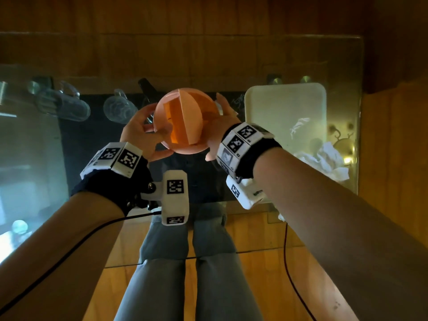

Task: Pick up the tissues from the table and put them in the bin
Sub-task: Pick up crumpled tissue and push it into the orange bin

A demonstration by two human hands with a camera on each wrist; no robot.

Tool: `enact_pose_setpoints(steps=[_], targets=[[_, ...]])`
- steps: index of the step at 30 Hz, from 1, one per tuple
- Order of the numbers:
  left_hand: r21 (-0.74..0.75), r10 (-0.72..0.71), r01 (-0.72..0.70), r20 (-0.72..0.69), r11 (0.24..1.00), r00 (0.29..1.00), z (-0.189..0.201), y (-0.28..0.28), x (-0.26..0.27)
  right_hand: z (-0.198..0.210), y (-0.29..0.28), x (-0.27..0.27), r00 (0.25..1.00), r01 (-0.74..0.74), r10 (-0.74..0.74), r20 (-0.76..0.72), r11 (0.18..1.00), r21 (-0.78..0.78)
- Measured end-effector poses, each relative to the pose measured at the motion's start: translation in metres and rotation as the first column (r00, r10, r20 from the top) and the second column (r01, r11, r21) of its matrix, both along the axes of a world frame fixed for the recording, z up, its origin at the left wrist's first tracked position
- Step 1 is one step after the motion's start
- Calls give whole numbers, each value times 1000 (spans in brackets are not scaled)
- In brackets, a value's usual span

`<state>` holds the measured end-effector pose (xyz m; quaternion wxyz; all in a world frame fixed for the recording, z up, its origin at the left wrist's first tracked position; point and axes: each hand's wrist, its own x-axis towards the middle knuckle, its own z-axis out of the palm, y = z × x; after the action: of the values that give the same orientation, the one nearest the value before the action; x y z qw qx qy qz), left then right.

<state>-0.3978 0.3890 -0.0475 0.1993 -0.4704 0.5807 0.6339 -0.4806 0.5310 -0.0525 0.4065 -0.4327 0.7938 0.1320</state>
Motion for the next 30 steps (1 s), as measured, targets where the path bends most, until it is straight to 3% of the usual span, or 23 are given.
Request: enact_pose_setpoints(steps=[2, 3, 5, 6, 11, 13, 17, 20, 24, 27, 30], targets=[[2, -12, 12, -2, 1000, 1000, 2, 4, 0, 4, 12, 10, 997, 76, -74, 21, 990, -118], [-3, -24, 24, -4, 1000, 1000, 3, 7, 0, 6, 24, 16, 984, 176, -176, 23, 950, -257], [-19, -55, 55, -14, 998, 998, 2, 15, 2, 13, 58, 29, 899, 402, -432, 68, 754, -520], [-27, -71, 71, -16, 997, 997, 1, 19, 3, 16, 79, 36, 836, 491, -540, 98, 656, -573], [-59, -63, 63, -6, 996, 998, -4, 43, 8, -5, 189, 65, 528, 767, -837, 144, 397, -504], [-62, -67, 67, 2, 996, 998, -6, 57, 8, -22, 225, 67, 425, 834, -900, 100, 346, -430], [-38, -94, 94, 1, 995, 996, -6, 100, 5, -45, 271, 59, 304, 921, -953, -8, 296, -252], [-34, -113, 113, 0, 993, 994, -7, 139, 5, -64, 289, 50, 311, 948, -950, -9, 311, -74], [-42, -141, 141, 11, 989, 990, -10, 187, 3, -87, 298, 50, 412, 902, -909, 67, 417, 109], [-52, -155, 156, 17, 986, 988, -10, 200, 1, -97, 301, 52, 463, 881, -886, -31, 464, -90], [-53, -187, 188, 20, 981, 982, -8, 199, -1, -103, 310, 47, 521, 840, -853, 9, 511, -181]])
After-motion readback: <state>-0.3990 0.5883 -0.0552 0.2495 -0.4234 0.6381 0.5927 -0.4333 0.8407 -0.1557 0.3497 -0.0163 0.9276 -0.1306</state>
